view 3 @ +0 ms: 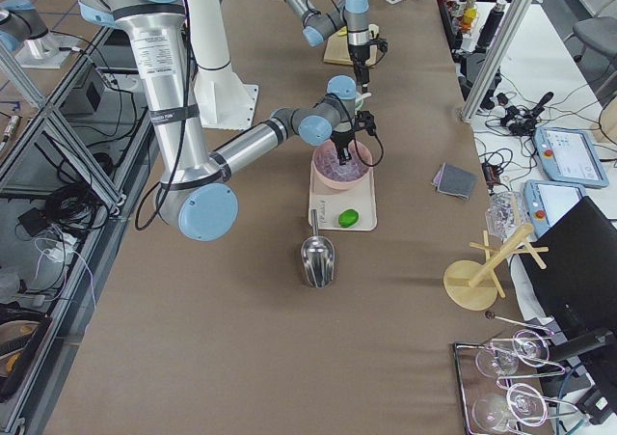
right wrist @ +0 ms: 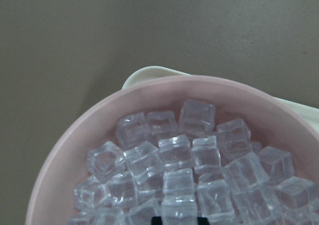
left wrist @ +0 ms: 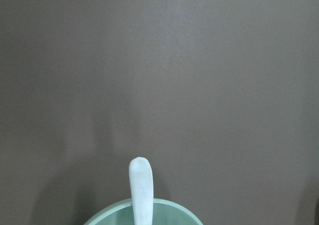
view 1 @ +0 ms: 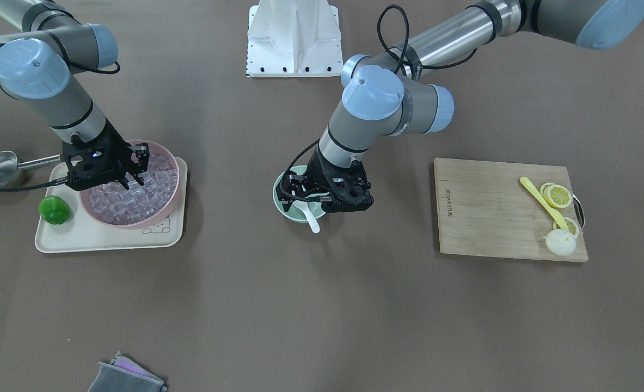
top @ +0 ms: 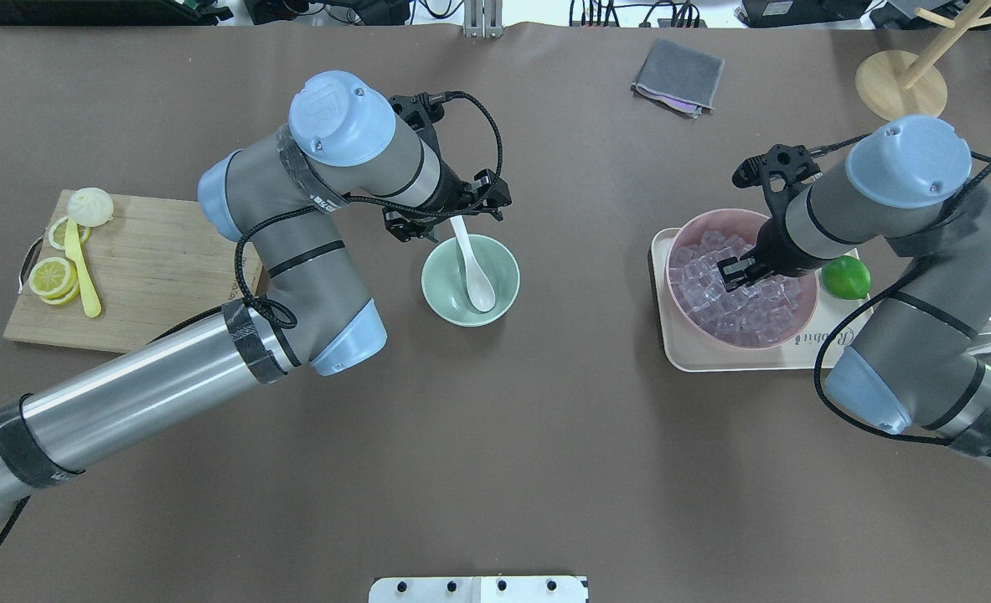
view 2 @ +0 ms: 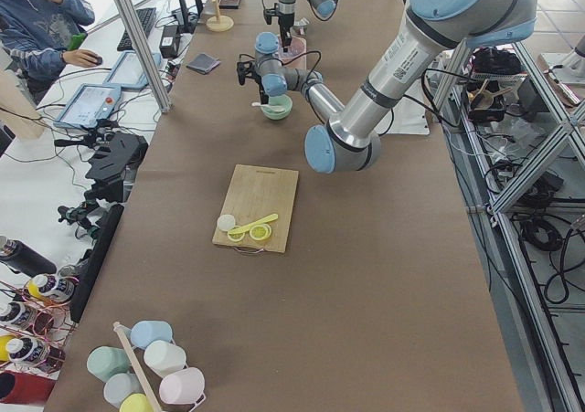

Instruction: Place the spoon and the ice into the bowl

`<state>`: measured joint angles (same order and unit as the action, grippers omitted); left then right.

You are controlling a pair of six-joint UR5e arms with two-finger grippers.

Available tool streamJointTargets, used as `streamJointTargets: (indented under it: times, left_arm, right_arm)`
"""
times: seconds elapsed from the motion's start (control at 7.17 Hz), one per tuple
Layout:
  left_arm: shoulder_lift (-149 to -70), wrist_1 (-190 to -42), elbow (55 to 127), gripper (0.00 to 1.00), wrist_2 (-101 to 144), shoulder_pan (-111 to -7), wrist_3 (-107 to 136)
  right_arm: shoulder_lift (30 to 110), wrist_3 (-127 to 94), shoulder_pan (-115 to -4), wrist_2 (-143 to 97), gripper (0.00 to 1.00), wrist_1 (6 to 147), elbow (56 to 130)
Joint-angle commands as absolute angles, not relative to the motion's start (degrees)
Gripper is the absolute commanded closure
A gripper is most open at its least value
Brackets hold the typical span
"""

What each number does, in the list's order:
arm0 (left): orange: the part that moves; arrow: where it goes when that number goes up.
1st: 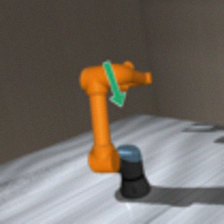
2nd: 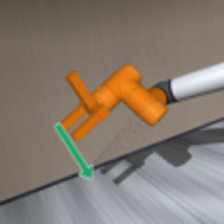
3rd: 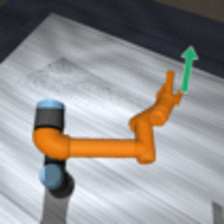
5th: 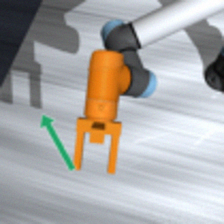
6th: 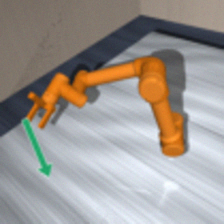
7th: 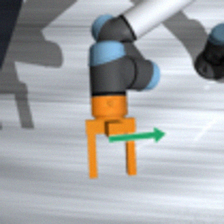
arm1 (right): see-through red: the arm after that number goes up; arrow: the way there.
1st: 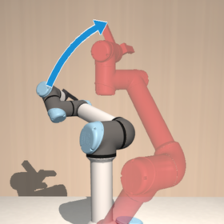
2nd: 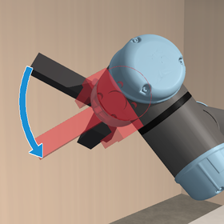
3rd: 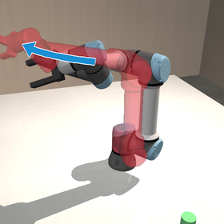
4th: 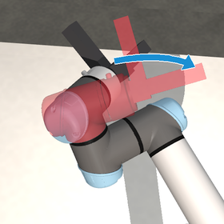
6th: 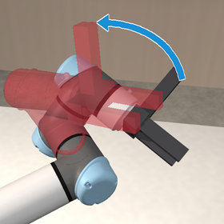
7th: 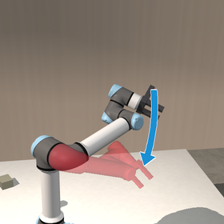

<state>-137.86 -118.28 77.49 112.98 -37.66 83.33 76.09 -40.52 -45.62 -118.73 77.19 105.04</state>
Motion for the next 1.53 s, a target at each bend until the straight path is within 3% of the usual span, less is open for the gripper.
streamJointTargets:
  times: [0.0, 0.42, 0.7, 0.98, 1.12, 1.26, 1.4]
  left_arm:
    - [-135.55, -117.78, 82.75, 0.01, 114.51, -40.5, 83.15]
    - [-119.86, -117.51, 97.34, 0.01, 127.58, -51.55, 74.49]
    - [-112.36, -117.51, 98.61, 0.01, 134.09, -59.2, 65.53]
    - [-106.46, -117.6, 98.79, 0.01, 134.91, -61.95, 56.27]
    - [-105.48, -117.68, 98.7, 0.01, 134.91, -62.14, 56.16]
    - [-105.47, -117.6, 98.09, 0.01, 134.39, -61.96, 56.34]
    - [-105.47, -117.51, 96.87, 0.01, 134.12, -61.96, 56.34]
  right_arm:
    - [72.45, -40.69, -49.46, -123.9, 1.0, 77.61, 106.08]
    - [59.19, -55.65, -40.75, -115.03, 1.0, 81.39, 105.29]
    - [49.45, -66.66, -30.46, -103.16, 1.0, 80.95, 98.58]
    - [46.41, -69.5, -26.03, -97.23, 1.0, 70.56, 88.64]
    - [46.67, -71.7, -25.93, -96.86, 0.39, 68.05, 87.64]
    - [47.02, -71.63, -26.36, -96.94, 0.01, 67.85, 87.63]
    - [48.15, -70.67, -28.28, -98.16, 0.0, 67.94, 88.24]
